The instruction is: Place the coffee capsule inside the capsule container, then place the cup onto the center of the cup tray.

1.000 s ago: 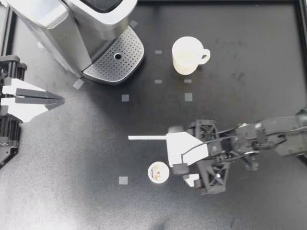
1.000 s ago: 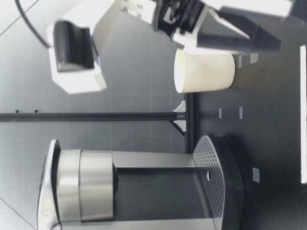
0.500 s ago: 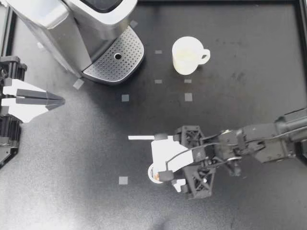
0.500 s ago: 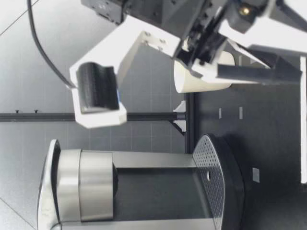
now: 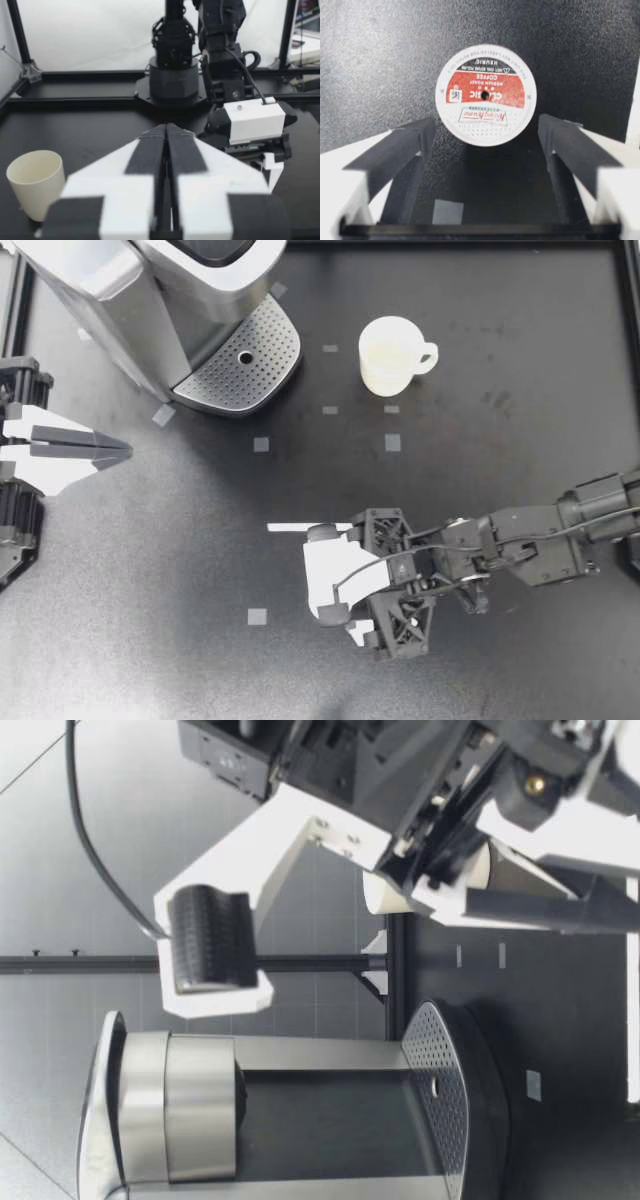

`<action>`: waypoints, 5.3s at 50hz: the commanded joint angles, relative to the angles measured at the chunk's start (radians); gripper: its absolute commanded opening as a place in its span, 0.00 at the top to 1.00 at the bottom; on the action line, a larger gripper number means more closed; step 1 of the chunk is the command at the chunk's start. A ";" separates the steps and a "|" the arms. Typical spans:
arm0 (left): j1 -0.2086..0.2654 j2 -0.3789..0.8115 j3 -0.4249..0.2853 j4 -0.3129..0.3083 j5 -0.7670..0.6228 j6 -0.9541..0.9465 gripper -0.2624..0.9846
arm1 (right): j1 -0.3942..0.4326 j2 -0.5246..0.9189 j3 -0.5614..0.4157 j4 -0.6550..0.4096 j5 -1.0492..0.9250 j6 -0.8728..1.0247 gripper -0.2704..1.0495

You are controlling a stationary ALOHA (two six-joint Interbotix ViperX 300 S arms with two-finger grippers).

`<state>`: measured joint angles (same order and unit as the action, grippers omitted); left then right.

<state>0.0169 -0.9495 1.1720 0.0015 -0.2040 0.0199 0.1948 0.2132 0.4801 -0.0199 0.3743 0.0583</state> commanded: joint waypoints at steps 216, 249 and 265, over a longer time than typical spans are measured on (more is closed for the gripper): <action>-0.150 0.989 -0.796 1.528 1.741 -0.574 0.75 | -0.298 -0.678 0.592 0.002 -0.703 0.196 0.47; -0.092 0.910 -0.802 1.618 1.736 -0.529 0.75 | -0.296 -0.687 0.591 0.002 -0.703 0.202 0.47; -0.061 0.844 -0.834 1.611 1.663 -0.600 0.75 | -0.296 -0.689 0.591 0.002 -0.703 0.204 0.47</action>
<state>-0.0537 -0.0583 0.3758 1.6091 1.4650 -0.5538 -0.0951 -0.4617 1.0968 -0.0199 -0.3191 0.2608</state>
